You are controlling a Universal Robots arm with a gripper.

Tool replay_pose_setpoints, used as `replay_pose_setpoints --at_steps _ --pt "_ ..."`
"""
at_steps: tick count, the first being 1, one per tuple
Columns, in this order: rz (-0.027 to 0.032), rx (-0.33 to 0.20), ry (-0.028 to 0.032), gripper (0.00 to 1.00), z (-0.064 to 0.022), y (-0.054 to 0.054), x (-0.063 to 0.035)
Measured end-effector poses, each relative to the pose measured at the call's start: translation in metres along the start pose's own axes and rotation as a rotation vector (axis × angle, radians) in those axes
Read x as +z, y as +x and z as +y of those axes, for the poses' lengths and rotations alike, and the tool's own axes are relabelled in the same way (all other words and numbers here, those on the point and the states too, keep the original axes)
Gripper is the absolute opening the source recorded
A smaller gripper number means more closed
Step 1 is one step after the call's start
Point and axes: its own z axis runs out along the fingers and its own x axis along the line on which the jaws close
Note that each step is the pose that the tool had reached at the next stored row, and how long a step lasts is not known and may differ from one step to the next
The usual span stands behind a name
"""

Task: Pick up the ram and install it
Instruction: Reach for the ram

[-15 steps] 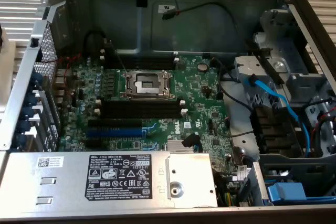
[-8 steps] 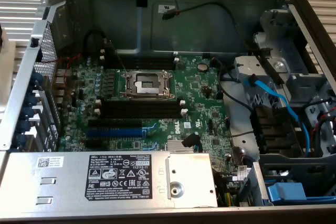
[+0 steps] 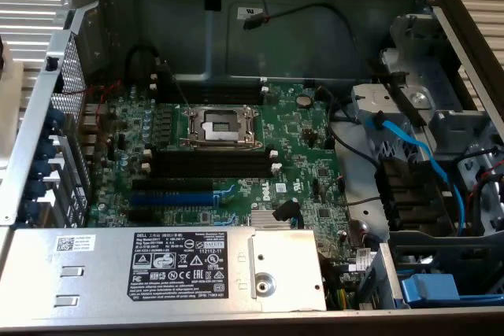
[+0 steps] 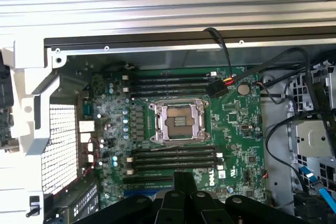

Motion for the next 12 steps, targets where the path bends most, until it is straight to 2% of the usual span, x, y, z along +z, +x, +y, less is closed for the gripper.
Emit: replay_pose_setpoints --at_steps 2,6,7,10,12 --pt "0.0002 0.000 0.0002 0.10 0.0000 0.000 -0.0015" --pt "0.0000 0.000 0.0012 0.10 0.0009 0.002 -0.0189" --pt "-0.0004 0.000 0.0027 0.10 0.0009 0.005 -0.0261" --pt "0.0001 0.000 0.0022 0.10 -0.0005 0.017 -0.0281" --pt "-0.0182 -0.001 -0.0017 0.10 -0.0009 0.020 -0.0281"
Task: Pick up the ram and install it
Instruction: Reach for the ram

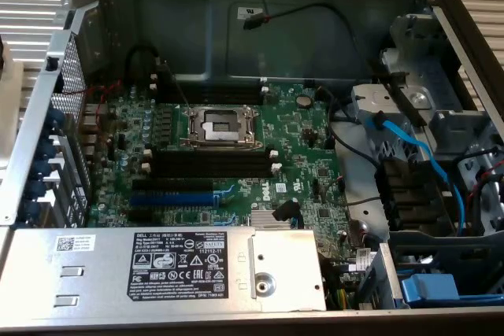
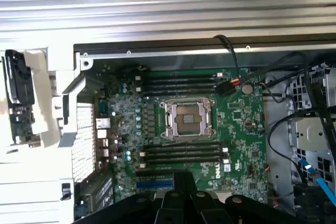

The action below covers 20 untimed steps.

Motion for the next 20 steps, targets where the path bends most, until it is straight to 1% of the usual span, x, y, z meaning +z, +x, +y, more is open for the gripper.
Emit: replay_pose_setpoints --at_steps 1,4,5,6,7,8,9,10,11,12,13,14,16,18,20 --pt "-0.0014 0.000 -0.0001 0.10 0.0000 0.000 0.0000" --pt "-0.0016 0.000 0.0006 0.10 -0.0001 0.001 0.0001" --pt "-0.0013 0.000 0.0007 0.10 -0.0001 0.001 0.0001" --pt "0.0006 0.000 0.0013 0.10 -0.0002 0.002 -0.0001" --pt "0.0016 0.000 0.0017 0.10 -0.0003 0.007 -0.0002" --pt "0.0039 0.000 0.0021 0.10 -0.0004 0.011 -0.0003" --pt "0.0084 0.000 0.0025 0.10 -0.0005 0.013 -0.0004" --pt "0.0162 0.001 0.0034 0.10 -0.0006 0.014 -0.0004" --pt "0.0194 0.001 0.0128 0.10 -0.0005 0.014 -0.0005" --pt "0.0195 0.001 0.0145 0.10 -0.0007 0.014 -0.0004" --pt "0.0195 0.001 0.0151 0.10 -0.0010 0.021 -0.0007" --pt "0.0196 0.001 0.0151 0.10 -0.0015 0.030 -0.0011" --pt "0.0195 0.001 0.0151 0.10 -0.0021 0.039 -0.0014" --pt "0.0195 0.001 0.0160 0.10 -0.0030 0.057 -0.0021" --pt "0.0214 0.001 0.0180 0.10 -0.0037 0.075 -0.0028"
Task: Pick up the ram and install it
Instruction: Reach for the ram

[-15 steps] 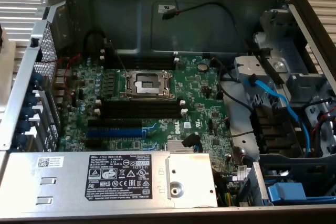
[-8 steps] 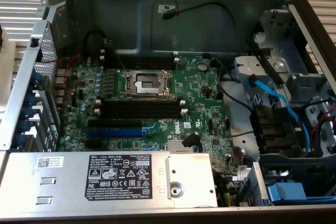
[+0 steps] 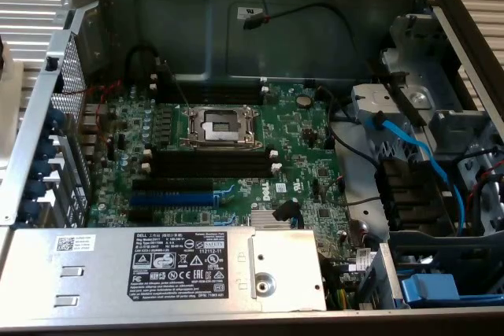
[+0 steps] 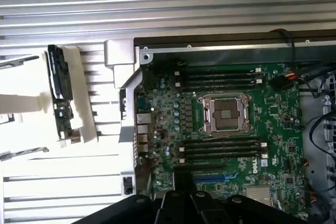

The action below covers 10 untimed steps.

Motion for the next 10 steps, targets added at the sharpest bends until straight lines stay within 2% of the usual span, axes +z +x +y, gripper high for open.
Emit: replay_pose_setpoints --at_steps 1,3,7,9,10 --pt "0.0010 0.000 0.0009 0.10 -0.0002 0.009 -0.0002" --pt "0.0017 0.000 0.0016 0.10 -0.0005 0.018 -0.0003" --pt "0.0027 0.000 0.0030 0.10 -0.0019 0.055 -0.0009" --pt "0.0027 0.000 0.0033 0.10 -0.0021 0.064 -0.0010" --pt "0.0027 0.000 0.0036 0.10 -0.0023 0.073 -0.0009"
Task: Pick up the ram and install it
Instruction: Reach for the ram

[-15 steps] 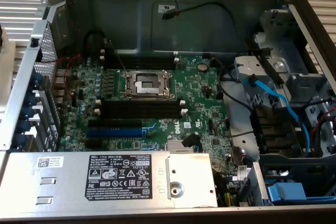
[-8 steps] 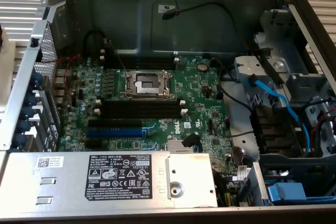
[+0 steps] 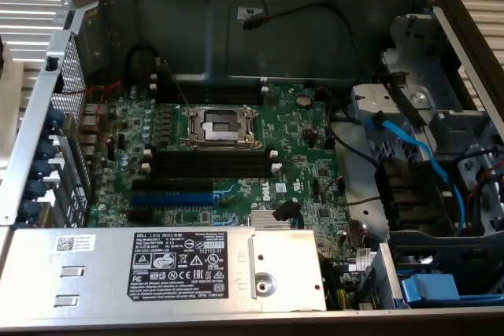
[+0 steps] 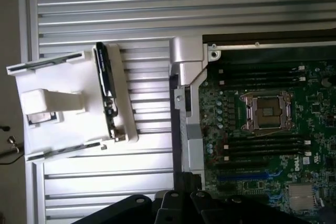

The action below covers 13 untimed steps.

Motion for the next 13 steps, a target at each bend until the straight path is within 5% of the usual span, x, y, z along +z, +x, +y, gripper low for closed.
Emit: replay_pose_setpoints --at_steps 5,6,13 --pt "-0.0001 0.000 0.0007 0.10 -0.0007 0.032 0.0003" --pt "-0.0001 0.000 0.0009 0.10 -0.0016 0.046 0.0005" --pt "-0.0001 0.000 0.0014 0.10 -0.0042 0.082 0.0003"
